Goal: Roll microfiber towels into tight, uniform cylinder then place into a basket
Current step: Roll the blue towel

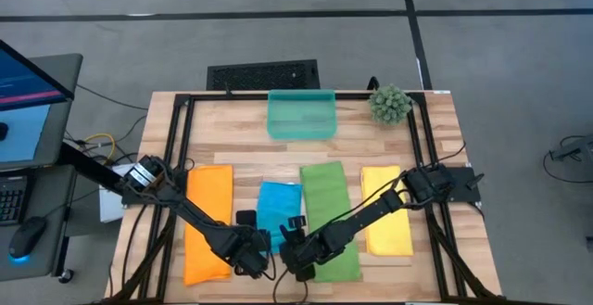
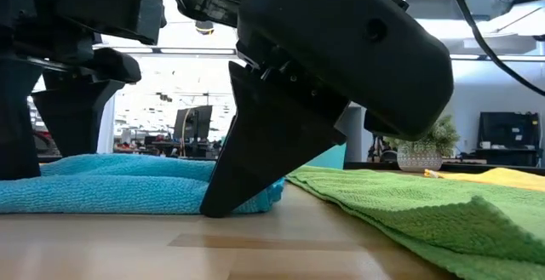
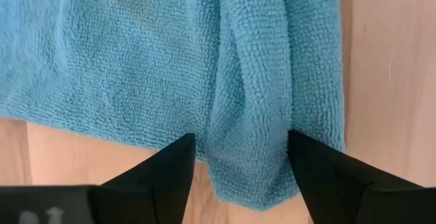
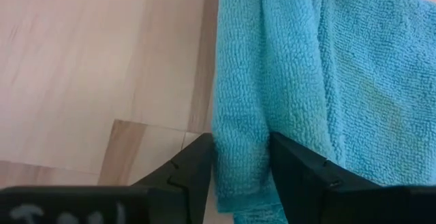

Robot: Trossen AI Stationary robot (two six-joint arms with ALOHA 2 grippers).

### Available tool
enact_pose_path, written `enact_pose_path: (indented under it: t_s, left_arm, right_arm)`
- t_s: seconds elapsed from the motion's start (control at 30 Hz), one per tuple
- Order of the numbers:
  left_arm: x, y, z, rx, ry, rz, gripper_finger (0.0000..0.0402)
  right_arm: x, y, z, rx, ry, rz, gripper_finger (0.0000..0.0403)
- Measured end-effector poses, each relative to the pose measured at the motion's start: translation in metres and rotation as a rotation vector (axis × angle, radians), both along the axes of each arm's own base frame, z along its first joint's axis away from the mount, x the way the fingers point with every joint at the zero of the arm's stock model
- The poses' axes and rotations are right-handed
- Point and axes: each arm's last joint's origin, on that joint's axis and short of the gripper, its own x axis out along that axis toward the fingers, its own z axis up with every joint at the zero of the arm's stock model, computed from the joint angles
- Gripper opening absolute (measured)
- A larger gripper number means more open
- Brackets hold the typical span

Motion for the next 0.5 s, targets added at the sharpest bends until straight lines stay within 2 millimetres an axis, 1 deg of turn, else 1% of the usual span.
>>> enact_pose_path:
  t_s: [0.1,0.17,0.4,0.5]
  left_arm:
    - [-0.001,-0.002,0.002,0.016,-0.005,-0.014,0.0229]
    - [-0.003,-0.005,0.005,0.025,-0.012,-0.030,0.0229]
    - [-0.008,-0.014,0.022,0.039,-0.063,-0.046,0.0229]
    - [-0.010,-0.021,0.028,0.033,-0.086,-0.055,0.0229]
  right_arm:
    - [0.000,0.000,-0.001,0.006,0.000,-0.010,0.0159]
    - [0.000,0.000,-0.001,0.014,0.000,-0.026,0.0146]
    - [0.000,-0.001,-0.001,0.018,0.007,-0.028,0.0071]
    - [0.000,-0.001,-0.001,0.019,0.008,-0.028,0.0047]
